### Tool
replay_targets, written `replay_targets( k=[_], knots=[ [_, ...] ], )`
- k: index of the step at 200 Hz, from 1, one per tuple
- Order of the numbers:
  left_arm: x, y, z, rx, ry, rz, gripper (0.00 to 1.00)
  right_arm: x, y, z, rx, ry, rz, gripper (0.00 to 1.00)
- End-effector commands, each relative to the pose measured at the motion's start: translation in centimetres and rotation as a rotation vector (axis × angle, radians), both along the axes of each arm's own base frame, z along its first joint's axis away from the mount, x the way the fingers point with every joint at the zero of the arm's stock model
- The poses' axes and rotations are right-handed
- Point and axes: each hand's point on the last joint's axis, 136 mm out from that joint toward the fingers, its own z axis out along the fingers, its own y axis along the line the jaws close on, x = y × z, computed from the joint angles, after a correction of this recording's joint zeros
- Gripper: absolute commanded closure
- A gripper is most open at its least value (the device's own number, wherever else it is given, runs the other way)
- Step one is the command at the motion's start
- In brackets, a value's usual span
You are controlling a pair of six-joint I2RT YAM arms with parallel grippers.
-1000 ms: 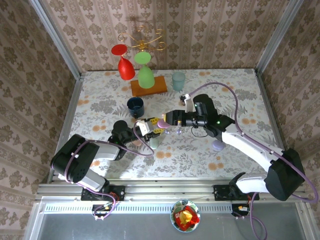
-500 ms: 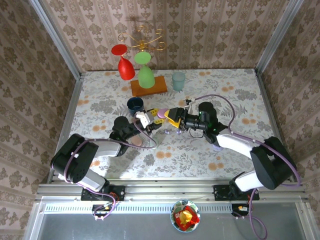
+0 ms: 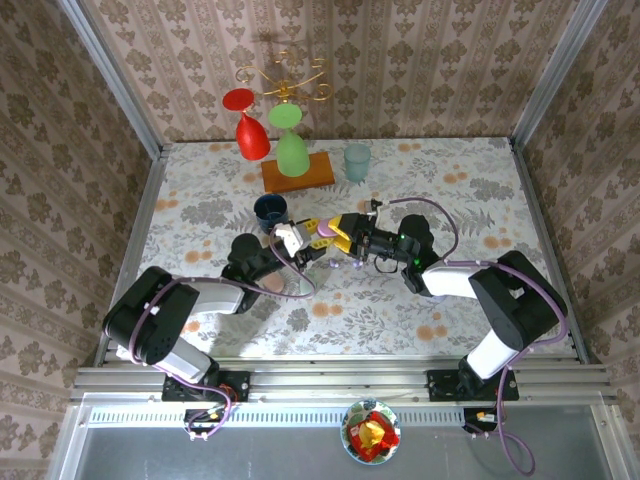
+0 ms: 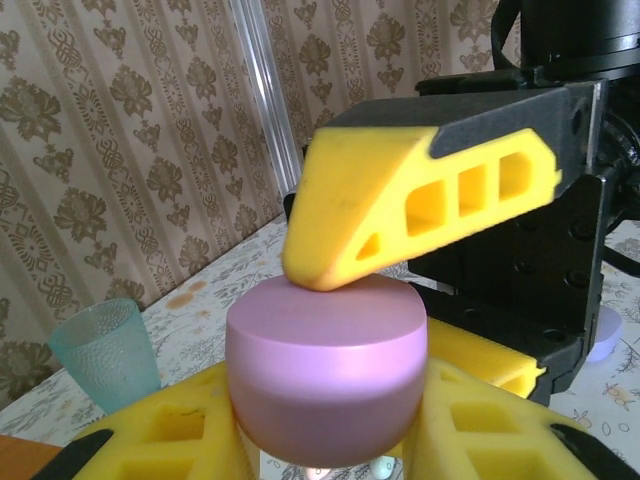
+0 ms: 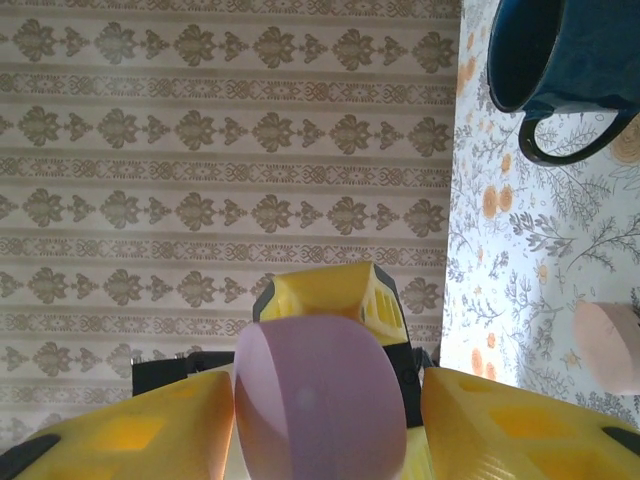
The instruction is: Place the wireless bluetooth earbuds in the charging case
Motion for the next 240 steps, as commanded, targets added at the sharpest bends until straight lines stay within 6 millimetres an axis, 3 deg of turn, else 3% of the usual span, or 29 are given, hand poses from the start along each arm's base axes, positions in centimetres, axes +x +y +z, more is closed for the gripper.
replay_targets(
  k=[1, 59, 82, 89, 113, 172, 201, 240],
  knots=[
    [-0.3, -0.4, 2.0, -0.043, -0.049, -0.027, 0.74, 0.4, -0.4, 1.0, 0.036, -0.033, -0.023, 0.52],
    [-0.3, -0.5, 1.5, -0.028, -0.060, -0.027, 0.74, 0.5, -0.5, 1.0, 0.017, -0.039, -0.022, 0.77],
    [-0.3, -0.4, 1.4, -0.027, -0.054, -0.021, 0.73, 0.6, -0.6, 1.2, 0.011, -0.048, -0.025, 0.80],
    [0.0, -0.2, 1.4, -0.030, -0.040, -0.009, 0.71, 0.6, -0.7, 1.2, 0.003, -0.055, -0.029, 0.80],
    [0.7, 0.5, 0.9, -0.037, 0.003, 0.025, 0.47, 1.2, -1.7, 0.3, -0.072, -0.074, -0.071, 0.80],
    [1.2, 2.1, -2.3, 0.088, 0.079, 0.090, 0.01, 4.4, -7.6, -4.7, -0.440, -0.056, -0.243, 0.78],
    [2.0, 2.8, -3.4, 0.142, 0.183, 0.168, 0.00, 7.4, -10.7, -7.4, -0.547, -0.002, -0.336, 0.78],
    [3.5, 3.0, -4.6, 0.181, 0.280, 0.360, 0.00, 11.3, -14.4, -12.0, -0.501, 0.187, -0.469, 0.79]
  ],
)
